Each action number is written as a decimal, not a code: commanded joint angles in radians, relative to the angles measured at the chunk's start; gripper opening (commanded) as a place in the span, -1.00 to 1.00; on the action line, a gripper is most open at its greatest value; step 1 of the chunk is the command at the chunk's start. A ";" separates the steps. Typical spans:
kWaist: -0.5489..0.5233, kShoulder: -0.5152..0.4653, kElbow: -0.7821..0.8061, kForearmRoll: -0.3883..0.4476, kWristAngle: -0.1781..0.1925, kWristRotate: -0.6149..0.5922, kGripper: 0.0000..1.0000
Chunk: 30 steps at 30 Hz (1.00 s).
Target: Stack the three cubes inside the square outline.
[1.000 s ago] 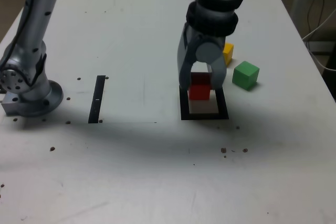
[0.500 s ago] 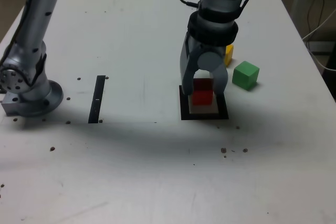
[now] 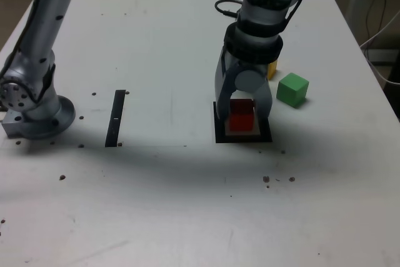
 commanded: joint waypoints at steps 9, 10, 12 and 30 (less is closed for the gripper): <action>0.009 -0.007 0.017 0.002 0.006 0.003 0.99; 0.011 -0.011 0.017 0.005 0.009 0.003 0.99; 0.015 -0.020 0.015 0.014 0.020 0.003 0.99; 0.127 -0.025 -0.180 0.166 0.108 0.129 0.99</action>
